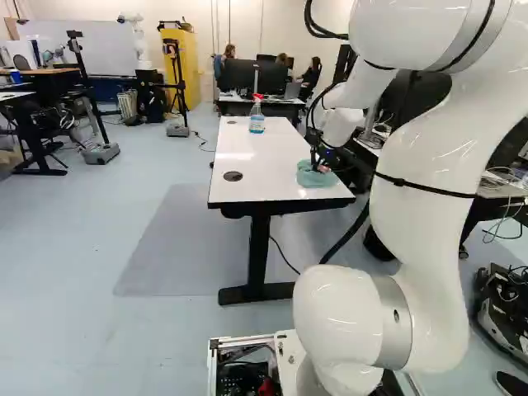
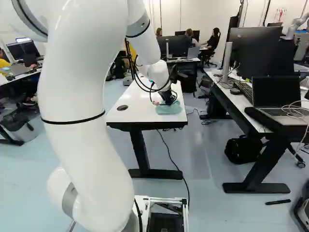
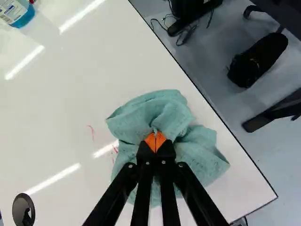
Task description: Clean the table with the green towel
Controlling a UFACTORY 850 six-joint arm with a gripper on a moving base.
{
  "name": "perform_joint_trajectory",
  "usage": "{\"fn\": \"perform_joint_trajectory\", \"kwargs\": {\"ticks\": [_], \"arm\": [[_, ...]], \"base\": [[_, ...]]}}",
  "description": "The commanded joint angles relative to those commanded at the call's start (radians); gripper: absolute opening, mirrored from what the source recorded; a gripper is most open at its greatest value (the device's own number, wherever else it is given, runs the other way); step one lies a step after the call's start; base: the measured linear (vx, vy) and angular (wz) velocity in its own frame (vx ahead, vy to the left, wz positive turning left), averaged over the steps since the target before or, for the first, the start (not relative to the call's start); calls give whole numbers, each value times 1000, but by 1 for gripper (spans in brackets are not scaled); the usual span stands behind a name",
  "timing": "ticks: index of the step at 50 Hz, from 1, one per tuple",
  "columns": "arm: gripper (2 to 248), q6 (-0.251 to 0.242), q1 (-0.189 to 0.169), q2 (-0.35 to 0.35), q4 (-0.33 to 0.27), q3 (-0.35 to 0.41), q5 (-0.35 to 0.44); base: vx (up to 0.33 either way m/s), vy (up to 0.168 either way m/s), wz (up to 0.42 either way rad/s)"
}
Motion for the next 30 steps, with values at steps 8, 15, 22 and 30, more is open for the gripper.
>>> {"fn": "perform_joint_trajectory", "kwargs": {"ticks": [8,15,22,30], "arm": [[20,0,19,-28,0,-35,0],[20,0,37,-50,0,-62,0],[20,0,56,-67,0,-83,0],[20,0,80,-82,0,-103,0]], "base": [[0,0,0],[0,0,0],[0,0,0],[0,0,0]]}}
